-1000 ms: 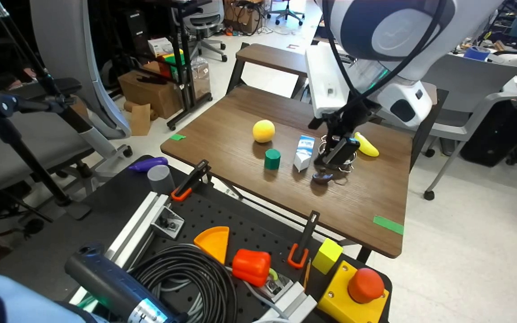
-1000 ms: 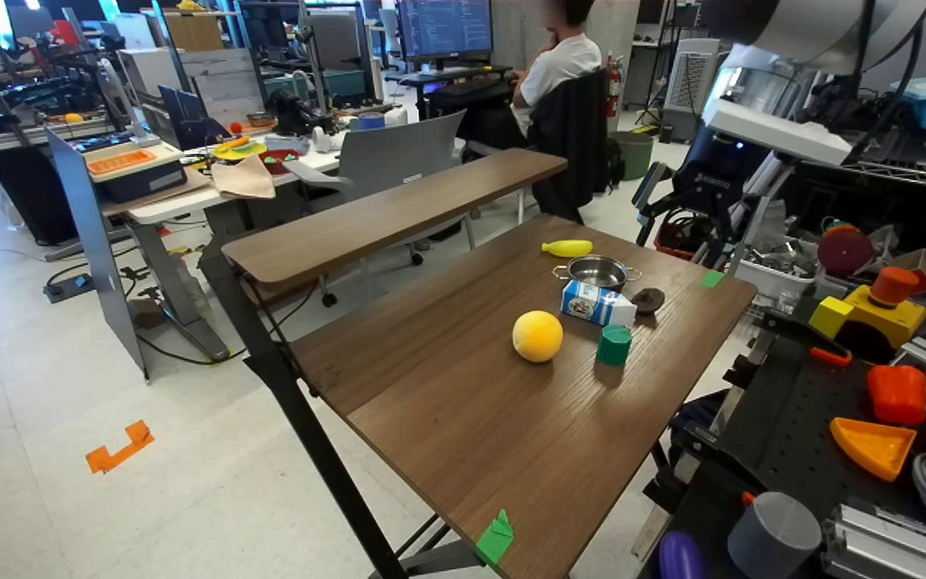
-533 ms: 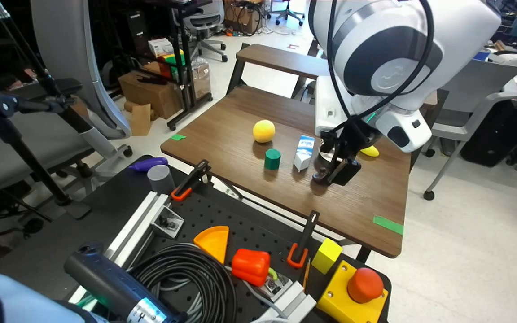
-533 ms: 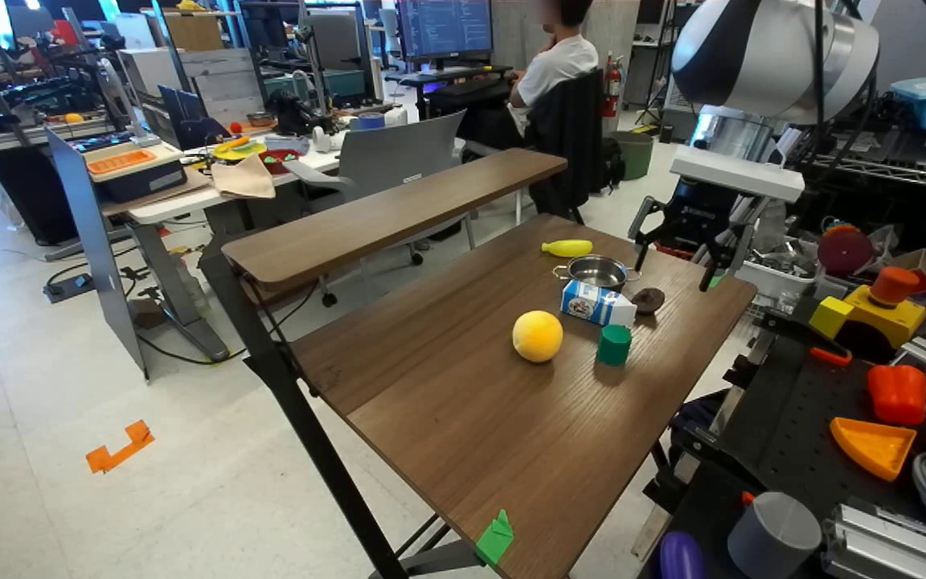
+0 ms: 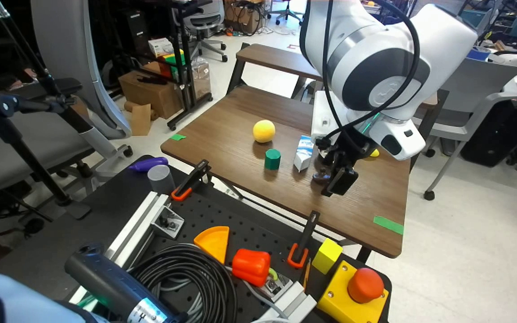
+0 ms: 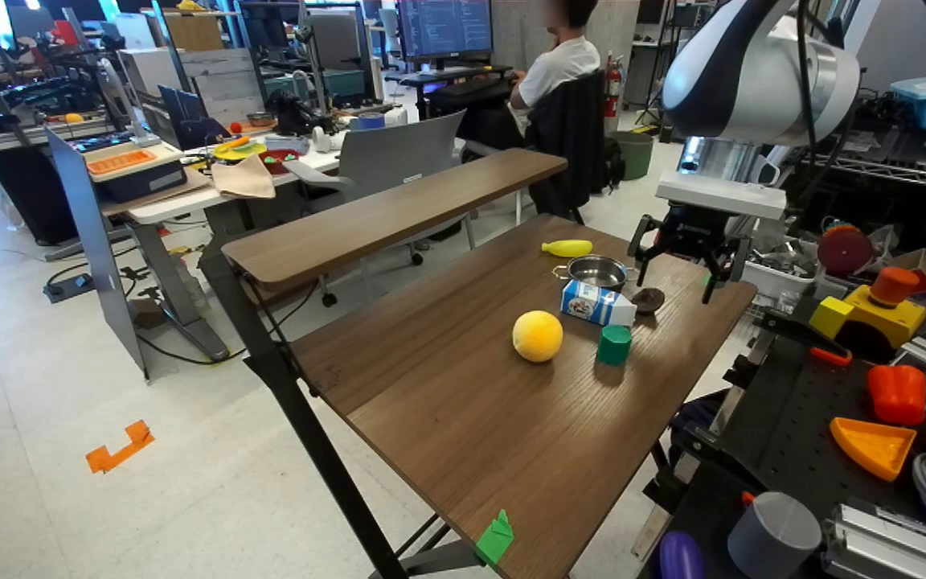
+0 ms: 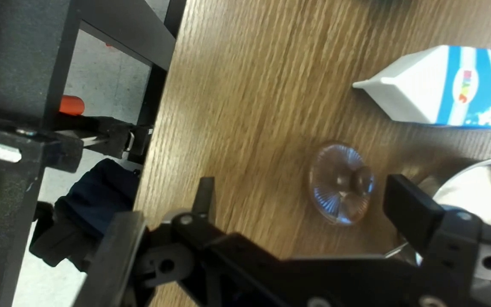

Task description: Pick up the small bottle from the table and move it forward.

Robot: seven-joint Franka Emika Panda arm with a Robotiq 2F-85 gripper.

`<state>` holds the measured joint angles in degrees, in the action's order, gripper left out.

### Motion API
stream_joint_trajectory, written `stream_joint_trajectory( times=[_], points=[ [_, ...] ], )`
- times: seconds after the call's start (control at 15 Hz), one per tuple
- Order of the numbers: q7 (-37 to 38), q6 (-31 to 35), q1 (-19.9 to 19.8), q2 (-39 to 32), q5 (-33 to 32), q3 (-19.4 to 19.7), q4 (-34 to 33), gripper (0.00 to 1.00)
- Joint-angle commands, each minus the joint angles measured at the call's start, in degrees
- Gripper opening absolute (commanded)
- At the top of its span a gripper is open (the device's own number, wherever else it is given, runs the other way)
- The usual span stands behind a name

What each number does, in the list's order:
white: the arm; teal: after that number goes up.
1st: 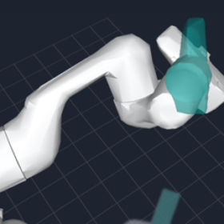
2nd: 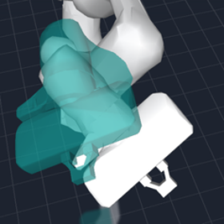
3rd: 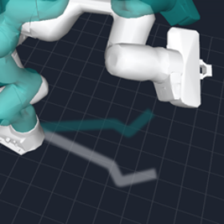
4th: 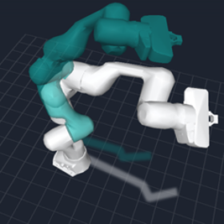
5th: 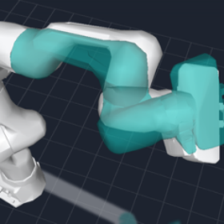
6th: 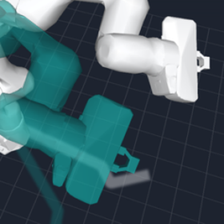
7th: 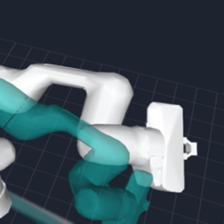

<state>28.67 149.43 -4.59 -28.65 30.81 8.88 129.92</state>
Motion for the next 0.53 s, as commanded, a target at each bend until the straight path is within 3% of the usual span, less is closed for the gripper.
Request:
stream_joint_trajectory(
  times=[0.0, 0.47],
  points=[
    [2.9, 1.5, 0.7, -1.3, -2.1, 0.0, -1.2, 1.0],
    [2.6, 5.1, 1.4, -2.6, -1.5, -1.7, -2.1, 1.0]
  ],
)
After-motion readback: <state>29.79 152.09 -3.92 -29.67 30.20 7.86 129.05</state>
